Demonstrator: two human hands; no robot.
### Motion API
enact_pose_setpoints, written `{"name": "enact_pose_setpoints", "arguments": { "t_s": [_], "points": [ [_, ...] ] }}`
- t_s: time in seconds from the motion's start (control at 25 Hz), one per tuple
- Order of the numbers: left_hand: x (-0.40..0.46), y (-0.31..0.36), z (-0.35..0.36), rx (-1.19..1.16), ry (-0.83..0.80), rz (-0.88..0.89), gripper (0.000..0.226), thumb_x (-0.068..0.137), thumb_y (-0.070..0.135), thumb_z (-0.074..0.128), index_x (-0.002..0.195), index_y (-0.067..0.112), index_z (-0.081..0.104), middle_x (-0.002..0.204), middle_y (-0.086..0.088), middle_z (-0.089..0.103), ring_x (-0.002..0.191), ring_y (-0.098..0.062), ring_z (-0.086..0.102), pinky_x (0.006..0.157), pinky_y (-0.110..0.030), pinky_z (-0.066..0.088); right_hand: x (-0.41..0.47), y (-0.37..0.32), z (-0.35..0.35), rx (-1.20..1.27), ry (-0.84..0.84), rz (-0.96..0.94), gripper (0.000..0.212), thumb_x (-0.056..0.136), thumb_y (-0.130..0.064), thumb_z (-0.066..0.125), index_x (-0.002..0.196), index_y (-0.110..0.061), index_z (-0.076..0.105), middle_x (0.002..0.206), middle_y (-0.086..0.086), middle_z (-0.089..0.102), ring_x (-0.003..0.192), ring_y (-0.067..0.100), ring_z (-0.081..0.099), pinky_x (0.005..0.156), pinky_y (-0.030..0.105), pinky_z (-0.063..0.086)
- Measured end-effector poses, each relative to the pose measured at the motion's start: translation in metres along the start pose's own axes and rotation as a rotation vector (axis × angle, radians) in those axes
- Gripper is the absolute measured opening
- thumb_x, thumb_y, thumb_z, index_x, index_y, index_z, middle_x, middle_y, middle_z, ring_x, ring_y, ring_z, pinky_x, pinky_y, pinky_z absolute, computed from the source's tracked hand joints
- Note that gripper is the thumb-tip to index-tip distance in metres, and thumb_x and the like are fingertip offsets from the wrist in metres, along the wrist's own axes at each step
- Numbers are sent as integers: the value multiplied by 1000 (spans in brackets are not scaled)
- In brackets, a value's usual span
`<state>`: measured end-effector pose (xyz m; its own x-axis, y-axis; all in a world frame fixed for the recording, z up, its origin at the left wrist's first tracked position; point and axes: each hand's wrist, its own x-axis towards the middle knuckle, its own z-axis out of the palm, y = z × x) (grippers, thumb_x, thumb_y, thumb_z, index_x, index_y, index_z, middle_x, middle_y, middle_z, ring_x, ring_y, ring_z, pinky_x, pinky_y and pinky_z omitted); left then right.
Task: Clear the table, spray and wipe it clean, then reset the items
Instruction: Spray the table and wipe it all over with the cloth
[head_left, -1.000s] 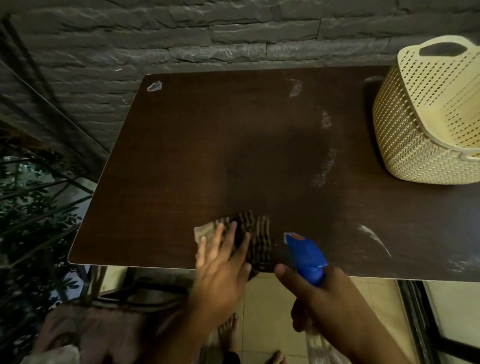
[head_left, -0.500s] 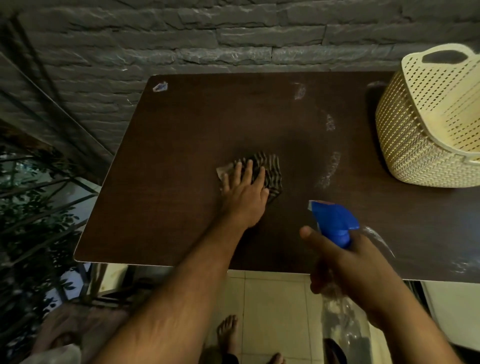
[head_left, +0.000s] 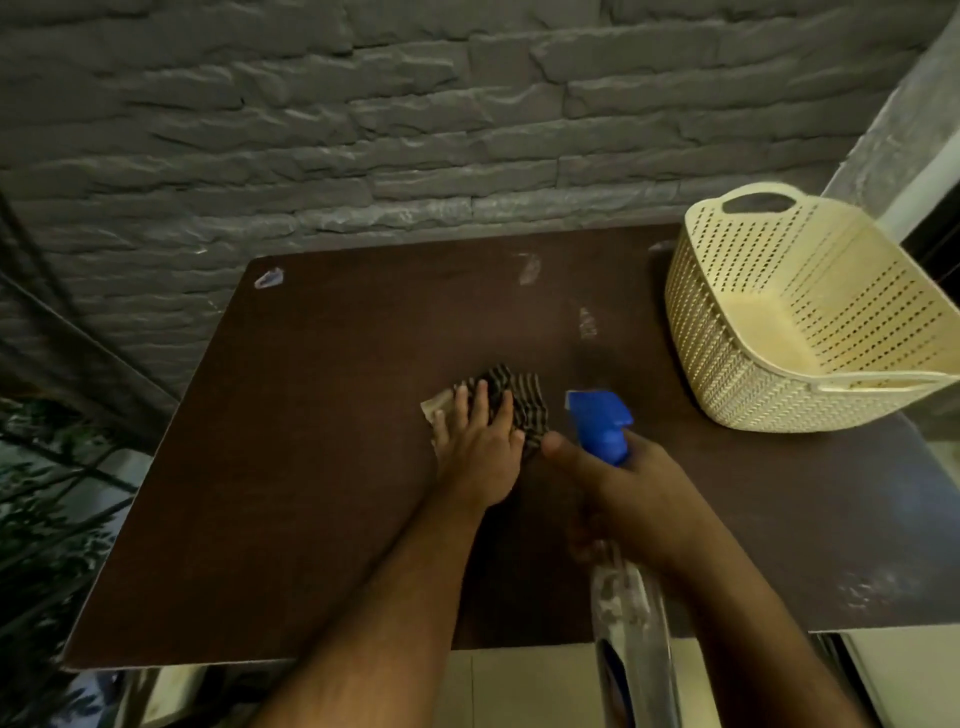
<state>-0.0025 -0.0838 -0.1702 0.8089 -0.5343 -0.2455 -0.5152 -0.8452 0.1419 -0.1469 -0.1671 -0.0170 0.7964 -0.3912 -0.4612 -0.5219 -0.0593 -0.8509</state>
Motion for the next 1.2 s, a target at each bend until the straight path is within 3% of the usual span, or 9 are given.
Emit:
{"name": "enact_pose_setpoints", "arguments": {
  "t_s": [0.12,0.2,0.28,0.44,0.56,0.72,0.84,1.12,1.2],
  "points": [
    [-26,7,18,22,59,32,62,95,49,12,153,28,17,163,-5,2,148,-25,-10,118,-50,-3,10,-12,-16,11,4,-3,29,80,-51,64,82,-22,56,59,2,64,54,18,63,61,35,56],
    [-77,1,35,64,89,166,62,87,53,27,142,29,43,159,-3,25,147,-24,6,117,-45,6,15,-11,-24,10,-22,50,35,75,-56,64,86,-23,58,66,1,64,59,17,62,69,40,57],
    [-99,-10,46,65,58,248,64,72,56,42,131,34,52,160,3,20,148,-21,9,112,-43,6,25,-13,-29,27,-64,119,46,65,-63,64,89,-24,59,68,-2,63,62,14,61,69,37,55],
    [-27,-19,32,96,113,186,64,78,57,35,139,37,42,157,4,29,149,-17,-1,114,-42,6,65,-27,-33,20,-96,196,46,64,-62,63,89,-24,58,68,-6,61,62,10,59,62,25,45],
    [84,-13,-8,28,158,137,63,92,55,8,152,35,9,162,2,-4,145,-17,-17,119,-48,-1,102,-44,-33,10,-50,188,44,60,-61,68,80,-22,63,54,-7,62,54,9,60,61,27,46],
    [216,-7,-40,-42,103,82,56,100,49,22,153,35,10,163,3,-1,149,-21,-9,119,-50,-3,152,-80,-36,35,-55,231,60,45,-64,60,84,-19,62,50,-5,65,45,7,61,54,23,49],
    [285,-13,-55,-35,87,60,56,101,49,21,153,33,9,163,1,0,149,-22,-8,119,-52,-1,183,-101,-40,19,-12,249,45,62,-60,60,82,-19,58,41,-9,62,35,1,57,39,14,44],
    [307,-24,-63,-92,132,97,56,102,46,21,154,27,12,163,-2,3,149,-22,-5,120,-48,1,228,-119,-46,-44,72,199,62,50,-65,53,91,-19,60,71,12,74,64,21,72,71,35,56],
    [275,-45,-58,-68,150,-7,56,102,45,18,154,24,12,163,-3,4,149,-22,-5,120,-46,3,233,-125,-47,-40,78,214,60,51,-63,54,91,-19,59,68,11,74,60,22,71,62,29,54]
  ]
}}
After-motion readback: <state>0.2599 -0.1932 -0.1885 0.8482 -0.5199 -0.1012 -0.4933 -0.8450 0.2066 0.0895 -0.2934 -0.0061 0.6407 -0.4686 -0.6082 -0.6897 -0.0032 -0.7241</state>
